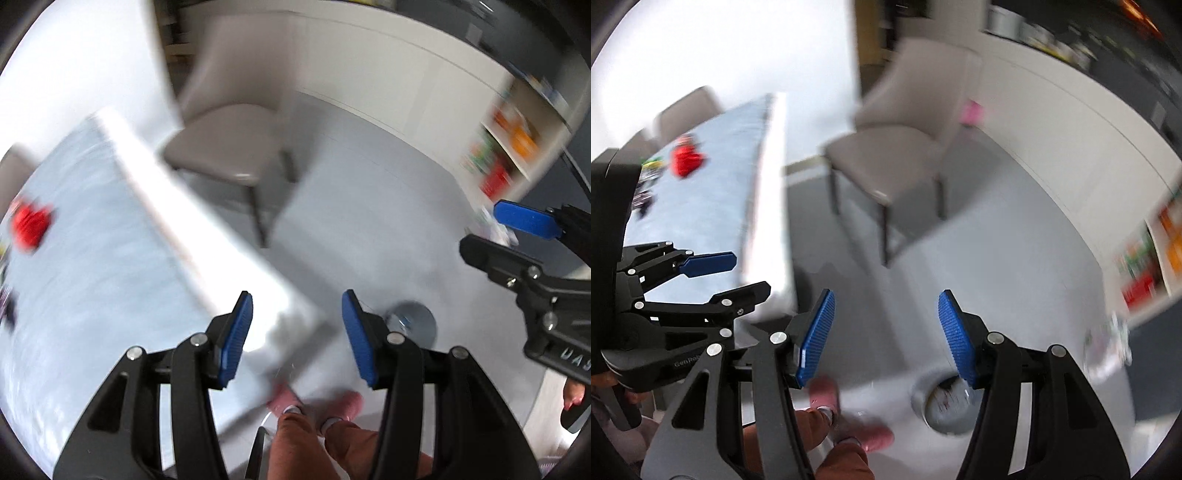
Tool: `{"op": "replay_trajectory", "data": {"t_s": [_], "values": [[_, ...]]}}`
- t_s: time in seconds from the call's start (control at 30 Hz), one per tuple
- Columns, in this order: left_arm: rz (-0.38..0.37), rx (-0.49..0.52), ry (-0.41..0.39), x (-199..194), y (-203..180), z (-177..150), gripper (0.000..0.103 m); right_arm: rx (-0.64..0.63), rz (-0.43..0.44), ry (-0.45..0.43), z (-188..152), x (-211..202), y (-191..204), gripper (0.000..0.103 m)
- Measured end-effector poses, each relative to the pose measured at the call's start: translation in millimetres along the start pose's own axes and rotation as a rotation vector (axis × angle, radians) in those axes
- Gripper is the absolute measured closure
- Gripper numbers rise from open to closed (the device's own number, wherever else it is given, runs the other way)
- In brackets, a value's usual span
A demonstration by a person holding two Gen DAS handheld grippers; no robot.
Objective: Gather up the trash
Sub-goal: 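Move both open tools back over the table, then grasp the purple sequined fabric with the left tool while the right tool grasps the red cloth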
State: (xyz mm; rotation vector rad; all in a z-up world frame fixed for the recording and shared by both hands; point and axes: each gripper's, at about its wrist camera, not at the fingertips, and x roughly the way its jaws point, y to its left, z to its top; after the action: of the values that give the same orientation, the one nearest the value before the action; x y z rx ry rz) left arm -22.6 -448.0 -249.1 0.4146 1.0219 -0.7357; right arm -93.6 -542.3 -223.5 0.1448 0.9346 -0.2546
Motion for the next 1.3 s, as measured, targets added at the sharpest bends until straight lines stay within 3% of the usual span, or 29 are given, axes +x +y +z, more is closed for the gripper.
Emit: {"op": "replay_trajectory", "data": {"t_s": [0.1, 0.3, 0.53, 0.73, 1.03, 1.3], "values": [[0.077, -0.152, -0.024, -27, 64, -14, 0.052, -0.092, 0.07, -0.016, 30, 6, 46, 0.046], [0.195, -0.347, -0.057, -60, 181, -37, 0.052, -0.282, 0.2, -0.042, 89, 30, 161, 0.046], [0.274, -0.487, -0.062, -76, 306, -48, 0.052, -0.393, 0.298, -0.033, 155, 79, 290, 0.046], [0.354, -0.602, -0.057, -76, 395, -56, 0.052, -0.469, 0.352, -0.04, 194, 118, 363, 0.046], [0.434, -0.765, -0.033, -44, 467, -62, 0.052, -0.577, 0.396, -0.024, 239, 181, 405, 0.046], [0.423, -0.834, 0.013, 8, 489, -68, 0.052, -0.64, 0.389, 0.035, 234, 243, 419, 0.046]]}}
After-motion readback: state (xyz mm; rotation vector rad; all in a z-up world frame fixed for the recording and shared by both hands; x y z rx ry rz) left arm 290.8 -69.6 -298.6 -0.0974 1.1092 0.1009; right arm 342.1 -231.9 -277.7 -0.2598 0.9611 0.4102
